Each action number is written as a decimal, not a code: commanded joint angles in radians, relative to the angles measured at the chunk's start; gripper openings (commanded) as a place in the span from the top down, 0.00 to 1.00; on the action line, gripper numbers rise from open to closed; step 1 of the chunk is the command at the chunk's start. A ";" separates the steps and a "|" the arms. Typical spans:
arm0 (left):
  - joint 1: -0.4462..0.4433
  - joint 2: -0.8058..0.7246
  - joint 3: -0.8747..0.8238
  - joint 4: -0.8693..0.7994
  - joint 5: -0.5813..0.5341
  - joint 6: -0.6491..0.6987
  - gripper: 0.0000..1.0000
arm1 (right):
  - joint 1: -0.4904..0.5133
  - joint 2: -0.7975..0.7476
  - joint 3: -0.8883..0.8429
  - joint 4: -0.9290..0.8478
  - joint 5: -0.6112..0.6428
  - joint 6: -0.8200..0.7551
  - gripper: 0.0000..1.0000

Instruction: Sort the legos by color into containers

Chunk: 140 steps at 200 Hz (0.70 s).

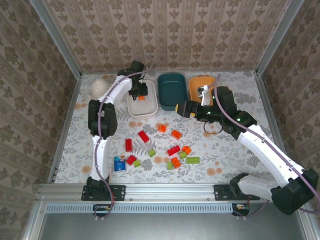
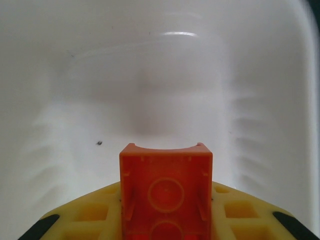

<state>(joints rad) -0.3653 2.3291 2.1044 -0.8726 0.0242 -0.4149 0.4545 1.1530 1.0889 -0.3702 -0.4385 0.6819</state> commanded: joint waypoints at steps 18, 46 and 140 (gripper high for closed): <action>0.026 0.055 0.066 -0.071 0.067 -0.065 0.77 | 0.005 0.022 0.034 -0.063 0.040 -0.003 0.06; 0.027 0.080 0.059 -0.078 0.126 -0.074 0.63 | 0.004 0.030 0.030 -0.158 0.073 -0.032 0.06; 0.027 -0.186 -0.054 0.012 0.125 -0.135 0.35 | 0.166 0.120 0.086 -0.447 0.259 -0.213 0.15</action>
<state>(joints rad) -0.3450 2.3432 2.0945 -0.9051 0.1535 -0.5045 0.5259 1.2221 1.1191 -0.7132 -0.2718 0.5591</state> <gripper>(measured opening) 0.643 0.851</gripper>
